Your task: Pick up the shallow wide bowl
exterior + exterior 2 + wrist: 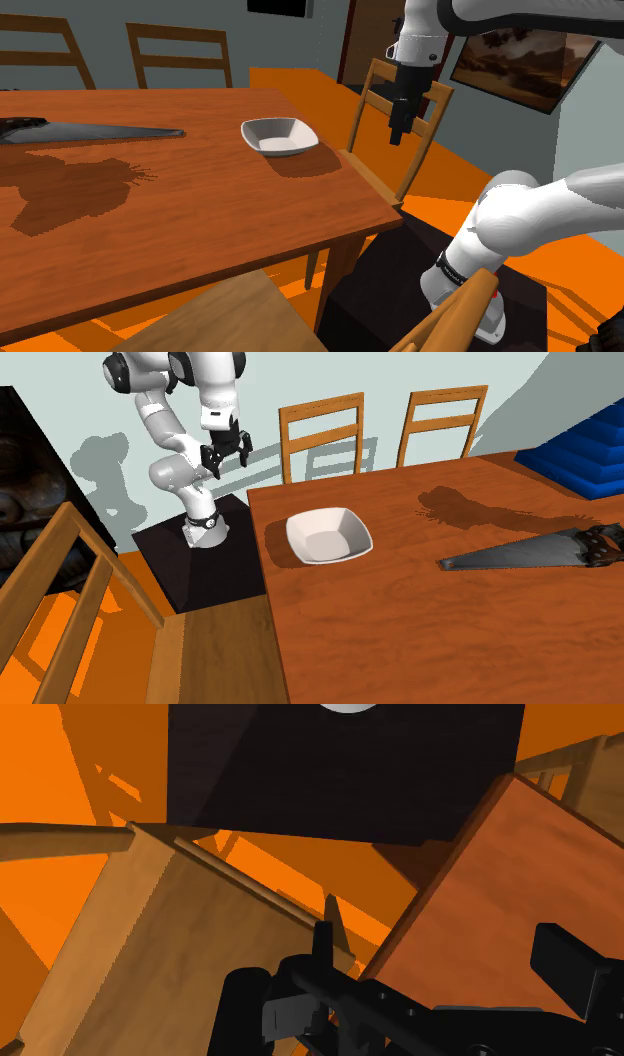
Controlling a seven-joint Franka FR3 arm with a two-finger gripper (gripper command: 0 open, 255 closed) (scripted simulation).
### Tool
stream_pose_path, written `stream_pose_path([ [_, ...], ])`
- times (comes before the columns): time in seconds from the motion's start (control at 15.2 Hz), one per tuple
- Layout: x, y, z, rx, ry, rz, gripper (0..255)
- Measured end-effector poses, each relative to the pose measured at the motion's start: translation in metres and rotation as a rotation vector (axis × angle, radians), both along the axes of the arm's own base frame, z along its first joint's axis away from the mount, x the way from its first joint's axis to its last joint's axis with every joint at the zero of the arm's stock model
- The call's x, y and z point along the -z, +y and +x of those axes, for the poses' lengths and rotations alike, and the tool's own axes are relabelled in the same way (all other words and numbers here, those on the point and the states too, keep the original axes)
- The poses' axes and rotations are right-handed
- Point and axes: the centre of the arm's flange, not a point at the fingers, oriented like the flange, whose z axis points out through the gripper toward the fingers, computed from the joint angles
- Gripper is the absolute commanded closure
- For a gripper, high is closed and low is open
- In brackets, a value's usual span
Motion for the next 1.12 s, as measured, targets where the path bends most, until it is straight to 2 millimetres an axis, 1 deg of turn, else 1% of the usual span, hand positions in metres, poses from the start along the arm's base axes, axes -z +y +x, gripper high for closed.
stream_pose_path([
  [0.13,0.001,0.004,0.003,0.007,0.000,-0.001,0],
  [0.26,0.003,0.013,0.019,0.033,0.001,-0.004,0],
  [0.4,0.004,0.033,0.040,0.062,0.003,-0.008,0],
  [0.46,0.007,0.040,0.054,0.078,0.003,-0.010,0],
  [0.73,0.010,0.070,0.094,0.142,0.006,-0.016,0],
  [0.99,0.018,0.095,0.141,0.206,0.009,-0.023,0],
  [1.06,0.019,0.100,0.150,0.222,0.010,-0.025,0],
  [1.12,0.018,0.105,0.164,0.238,0.010,-0.027,0],
])
